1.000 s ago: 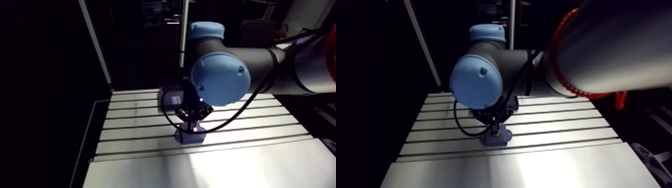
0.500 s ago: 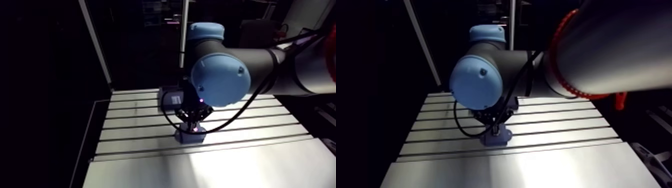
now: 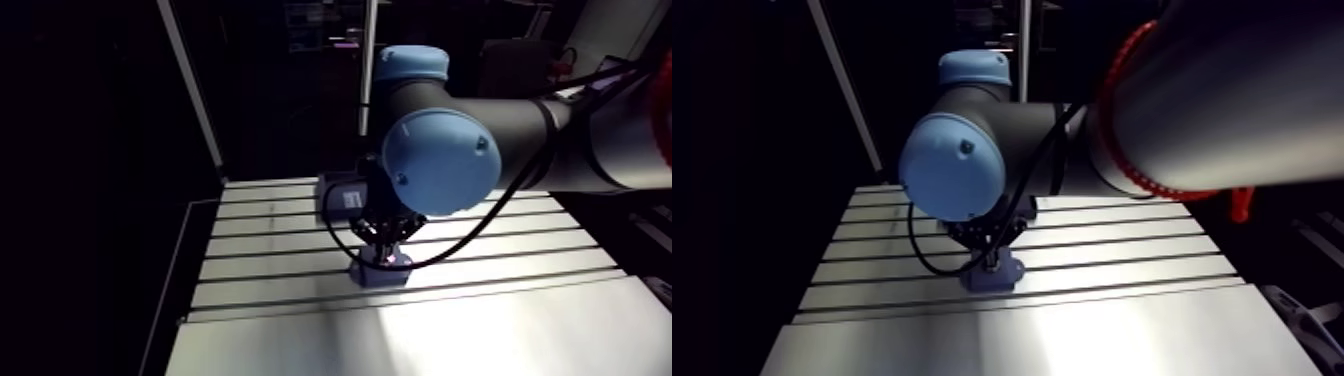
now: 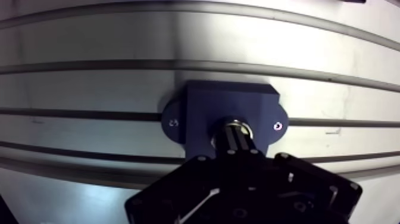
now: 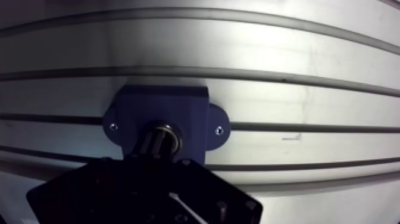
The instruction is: Pick up the bearing and press it into the housing until flush.
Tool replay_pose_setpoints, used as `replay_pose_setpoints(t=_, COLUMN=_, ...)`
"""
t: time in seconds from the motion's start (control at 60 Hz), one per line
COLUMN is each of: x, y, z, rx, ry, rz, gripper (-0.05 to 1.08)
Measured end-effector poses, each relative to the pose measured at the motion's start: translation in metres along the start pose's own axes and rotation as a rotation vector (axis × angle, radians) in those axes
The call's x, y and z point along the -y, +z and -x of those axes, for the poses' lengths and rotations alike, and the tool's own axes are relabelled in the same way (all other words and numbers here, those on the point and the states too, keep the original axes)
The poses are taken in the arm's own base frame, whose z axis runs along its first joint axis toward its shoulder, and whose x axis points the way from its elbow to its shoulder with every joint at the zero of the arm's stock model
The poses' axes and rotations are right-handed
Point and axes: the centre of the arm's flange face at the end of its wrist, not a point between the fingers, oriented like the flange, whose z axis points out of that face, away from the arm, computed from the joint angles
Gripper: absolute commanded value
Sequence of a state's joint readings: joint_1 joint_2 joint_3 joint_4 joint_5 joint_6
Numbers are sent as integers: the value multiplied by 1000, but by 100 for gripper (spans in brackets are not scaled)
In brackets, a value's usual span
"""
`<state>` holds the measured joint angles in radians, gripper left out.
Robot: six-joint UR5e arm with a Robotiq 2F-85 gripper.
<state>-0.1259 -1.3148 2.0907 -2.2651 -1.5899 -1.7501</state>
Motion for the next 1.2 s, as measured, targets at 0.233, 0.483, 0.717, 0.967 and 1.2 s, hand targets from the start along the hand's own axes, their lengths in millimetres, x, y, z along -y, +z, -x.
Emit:
replay_pose_setpoints(t=0.233, x=0, y=0, z=0, rx=0, ry=-1, rz=0, gripper=103)
replay_pose_setpoints(t=0.483, x=0, y=1, z=0, rx=1, ry=-1, rz=0, gripper=103)
replay_pose_setpoints(t=0.717, x=0, y=2, z=0, rx=3, ry=-1, rz=0, gripper=103)
replay_pose_setpoints(t=0.967, x=0, y=2, z=0, rx=4, ry=-1, rz=-1, gripper=103)
replay_pose_setpoints(t=1.2, x=0, y=3, z=1, rx=6, ry=-1, rz=-1, gripper=103)
